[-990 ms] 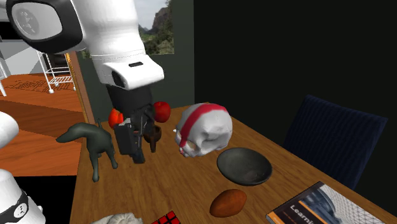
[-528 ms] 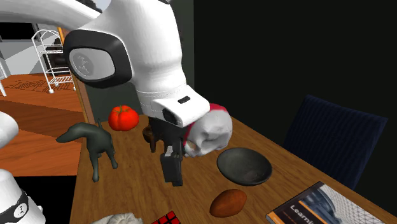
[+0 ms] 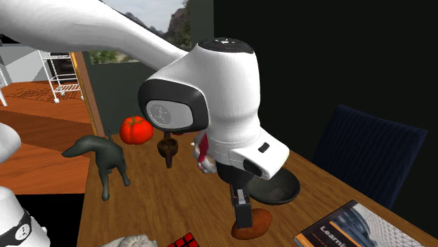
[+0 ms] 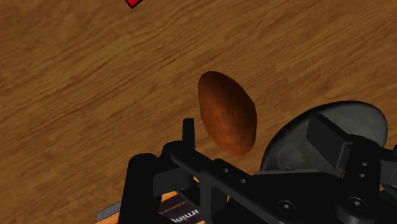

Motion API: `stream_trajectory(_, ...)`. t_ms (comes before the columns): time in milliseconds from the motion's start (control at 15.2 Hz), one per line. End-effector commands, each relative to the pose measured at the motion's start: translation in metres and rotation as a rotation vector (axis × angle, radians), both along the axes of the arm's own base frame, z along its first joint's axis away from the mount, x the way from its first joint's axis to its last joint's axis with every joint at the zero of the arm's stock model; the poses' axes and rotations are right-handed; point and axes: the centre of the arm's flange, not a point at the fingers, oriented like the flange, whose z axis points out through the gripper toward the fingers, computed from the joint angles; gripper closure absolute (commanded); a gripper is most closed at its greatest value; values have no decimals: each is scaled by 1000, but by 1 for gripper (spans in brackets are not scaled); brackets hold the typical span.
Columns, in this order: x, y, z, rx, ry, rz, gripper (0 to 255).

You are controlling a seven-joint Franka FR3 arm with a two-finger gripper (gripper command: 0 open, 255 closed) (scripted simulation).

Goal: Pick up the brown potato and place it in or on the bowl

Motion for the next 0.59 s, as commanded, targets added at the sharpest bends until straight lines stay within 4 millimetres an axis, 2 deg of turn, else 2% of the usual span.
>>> stream_trajectory(0, 22, -2, -17, 11, -5, 11, 0)
stream_trajectory(66, 33, -3, -24, 16, -7, 17, 0)
stream_trajectory(528, 39, 2, -56, 16, -8, 18, 0)
